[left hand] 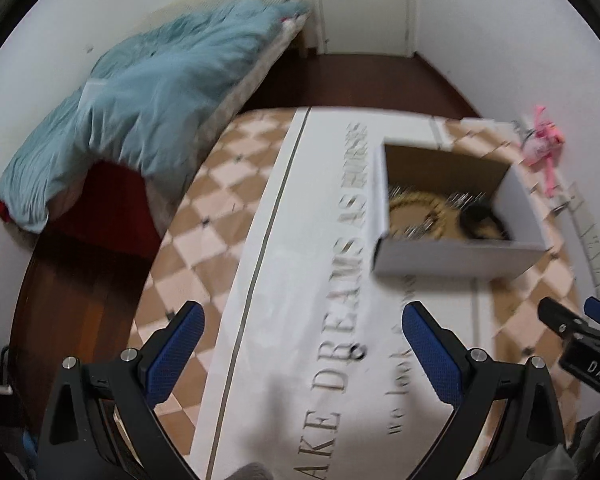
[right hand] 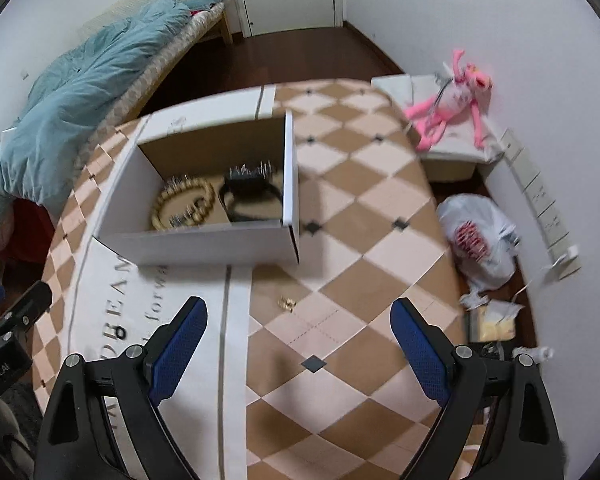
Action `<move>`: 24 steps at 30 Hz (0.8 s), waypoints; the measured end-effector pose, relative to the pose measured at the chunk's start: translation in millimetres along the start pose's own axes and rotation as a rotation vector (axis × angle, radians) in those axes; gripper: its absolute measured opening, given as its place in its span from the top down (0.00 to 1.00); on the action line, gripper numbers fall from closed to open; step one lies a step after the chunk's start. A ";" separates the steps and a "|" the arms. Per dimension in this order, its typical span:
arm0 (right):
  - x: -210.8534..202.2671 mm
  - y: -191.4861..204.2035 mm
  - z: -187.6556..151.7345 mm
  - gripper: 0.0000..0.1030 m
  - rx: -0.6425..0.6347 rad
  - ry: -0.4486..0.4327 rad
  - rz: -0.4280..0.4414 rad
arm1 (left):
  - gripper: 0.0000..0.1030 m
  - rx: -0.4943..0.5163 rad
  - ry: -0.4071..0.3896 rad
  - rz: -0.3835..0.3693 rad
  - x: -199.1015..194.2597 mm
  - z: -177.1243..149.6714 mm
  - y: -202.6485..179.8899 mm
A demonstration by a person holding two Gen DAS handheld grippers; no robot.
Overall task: Organize jewelry
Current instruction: 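Lift both tools out of the box and back away, then grasp the remaining black ring with the left tool while the right tool grasps another gold earring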
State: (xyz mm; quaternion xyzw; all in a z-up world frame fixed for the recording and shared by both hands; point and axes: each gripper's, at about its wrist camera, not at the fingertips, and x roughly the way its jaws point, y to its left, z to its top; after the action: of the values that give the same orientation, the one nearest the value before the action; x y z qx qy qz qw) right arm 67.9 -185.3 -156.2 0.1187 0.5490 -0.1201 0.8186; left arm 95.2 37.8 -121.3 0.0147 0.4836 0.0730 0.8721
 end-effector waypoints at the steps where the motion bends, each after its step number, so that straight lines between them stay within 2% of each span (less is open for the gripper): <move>1: 10.3 -2.0 -4.5 0.12 0.005 0.007 0.005 | 0.02 -0.001 0.014 0.006 5.5 -4.4 1.4; 2: 18.9 -3.4 -7.9 0.20 0.010 0.014 0.016 | 0.02 -0.003 0.033 0.016 13.1 -9.2 3.0; 4: 33.5 -5.0 -12.9 0.29 0.017 0.021 0.024 | 0.02 -0.005 0.059 0.038 25.3 -16.9 5.5; 10: 52.8 1.0 -14.9 0.43 -0.018 -0.023 0.018 | 0.02 -0.012 0.111 0.048 43.0 -32.3 7.7; 12: 54.3 6.1 -13.8 0.54 -0.047 -0.038 -0.003 | 0.02 -0.012 0.122 0.041 46.2 -35.5 7.9; 14: 56.5 14.0 -15.1 0.71 -0.096 -0.057 -0.060 | 0.02 -0.005 0.128 0.038 48.7 -37.5 7.3; 16: 56.0 18.1 -16.5 0.87 -0.121 -0.067 -0.070 | 0.02 -0.002 0.130 0.037 49.7 -39.3 7.1; 18: 55.6 20.6 -18.1 0.87 -0.137 -0.068 -0.071 | 0.02 -0.002 0.136 0.029 49.8 -41.1 6.9; 24: 41.6 10.9 -25.5 0.87 -0.082 -0.062 -0.027 | 0.02 -0.018 0.147 -0.032 52.4 -44.6 2.9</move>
State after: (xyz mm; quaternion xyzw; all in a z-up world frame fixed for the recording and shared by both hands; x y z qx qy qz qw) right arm 64.6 -169.4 -203.5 0.0738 0.5295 -0.1122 0.8376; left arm 84.5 46.1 -188.9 -0.0065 0.5458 0.0643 0.8354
